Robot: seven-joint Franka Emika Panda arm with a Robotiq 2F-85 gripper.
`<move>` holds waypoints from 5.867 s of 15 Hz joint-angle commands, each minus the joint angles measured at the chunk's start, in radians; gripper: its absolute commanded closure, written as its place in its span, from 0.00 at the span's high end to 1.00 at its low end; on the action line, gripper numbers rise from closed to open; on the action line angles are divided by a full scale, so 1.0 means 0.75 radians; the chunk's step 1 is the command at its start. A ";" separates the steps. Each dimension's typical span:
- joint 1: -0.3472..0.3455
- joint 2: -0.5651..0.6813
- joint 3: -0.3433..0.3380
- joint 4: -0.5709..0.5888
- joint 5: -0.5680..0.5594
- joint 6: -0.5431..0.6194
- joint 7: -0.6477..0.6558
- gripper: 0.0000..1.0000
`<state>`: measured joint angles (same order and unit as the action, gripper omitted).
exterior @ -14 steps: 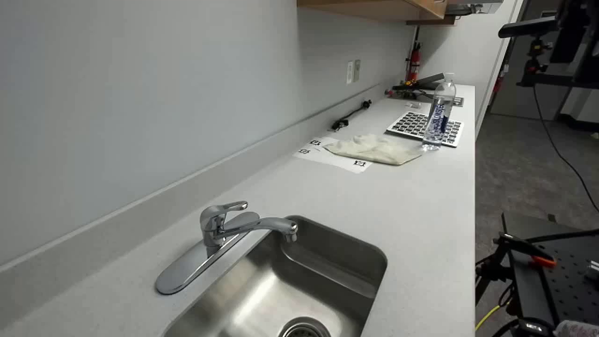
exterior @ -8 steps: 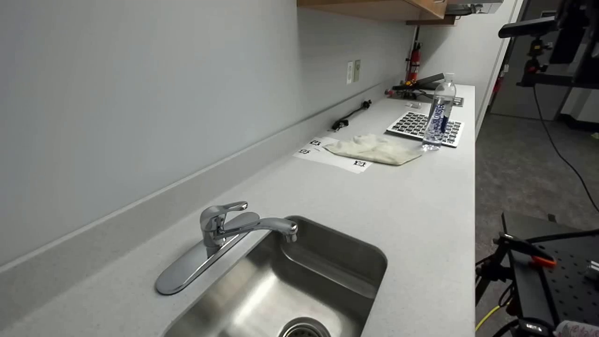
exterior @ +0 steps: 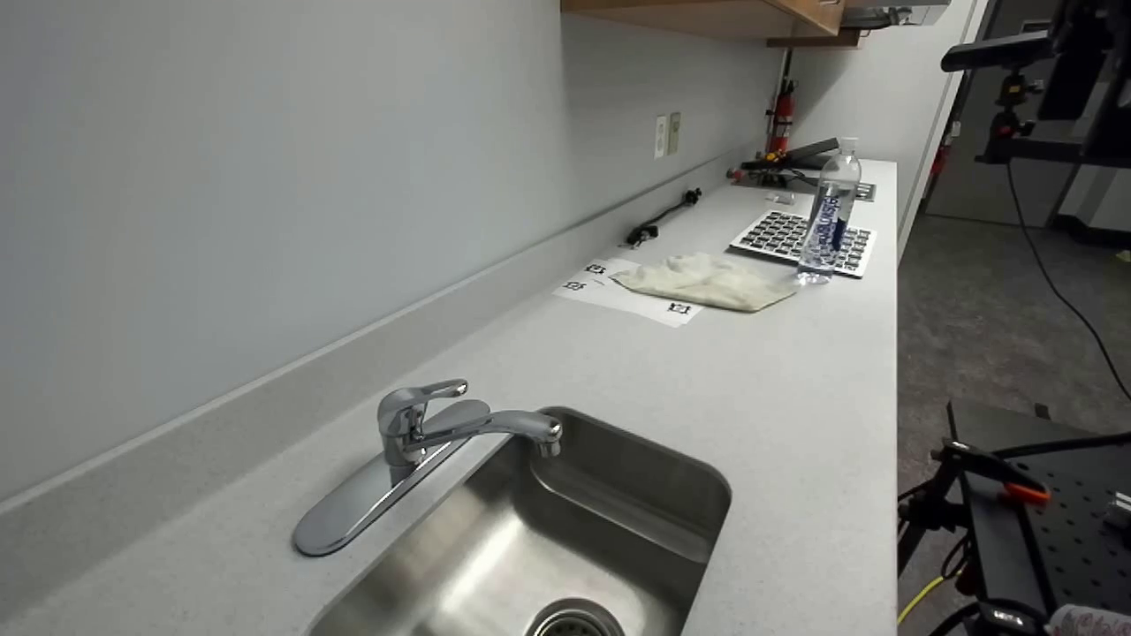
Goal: Move the faucet handle to the right
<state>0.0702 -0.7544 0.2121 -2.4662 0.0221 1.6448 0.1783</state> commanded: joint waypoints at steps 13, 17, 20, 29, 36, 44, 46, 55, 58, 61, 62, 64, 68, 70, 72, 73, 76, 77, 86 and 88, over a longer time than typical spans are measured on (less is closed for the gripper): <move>0.005 0.220 -0.041 0.122 0.004 0.127 -0.003 1.00; 0.019 0.333 -0.042 0.192 0.013 0.245 -0.013 1.00; 0.029 0.423 -0.055 0.259 0.039 0.306 -0.037 1.00; 0.052 0.517 -0.039 0.307 0.046 0.435 -0.022 1.00; 0.053 0.522 -0.039 0.316 0.046 0.437 -0.022 1.00; 0.053 0.727 -0.025 0.437 0.055 0.529 0.020 1.00; 0.059 0.799 -0.016 0.482 0.048 0.556 0.039 1.00; 0.138 1.085 0.019 0.640 0.022 0.745 0.132 1.00; 0.172 1.170 0.016 0.677 0.009 0.823 0.182 1.00; 0.202 1.243 0.008 0.705 -0.005 0.874 0.211 1.00; 0.210 1.263 0.005 0.713 -0.006 0.890 0.217 1.00; 0.226 1.304 0.001 0.732 -0.011 0.905 0.230 1.00; 0.252 1.367 -0.010 0.754 -0.018 0.918 0.241 1.00; 0.261 1.393 -0.017 0.756 -0.025 0.930 0.243 1.00; 0.269 1.414 -0.027 0.753 -0.033 0.948 0.248 1.00; 0.274 1.425 -0.033 0.752 -0.038 0.960 0.251 1.00; 0.285 1.460 -0.051 0.760 -0.053 0.987 0.261 1.00; 0.290 1.473 -0.058 0.767 -0.061 0.992 0.265 1.00; 0.345 1.602 -0.090 0.903 -0.079 0.973 0.323 1.00; 0.361 1.623 -0.099 0.918 -0.085 0.975 0.337 1.00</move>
<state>0.3060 0.4189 0.1640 -1.8311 -0.0116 2.3793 0.3904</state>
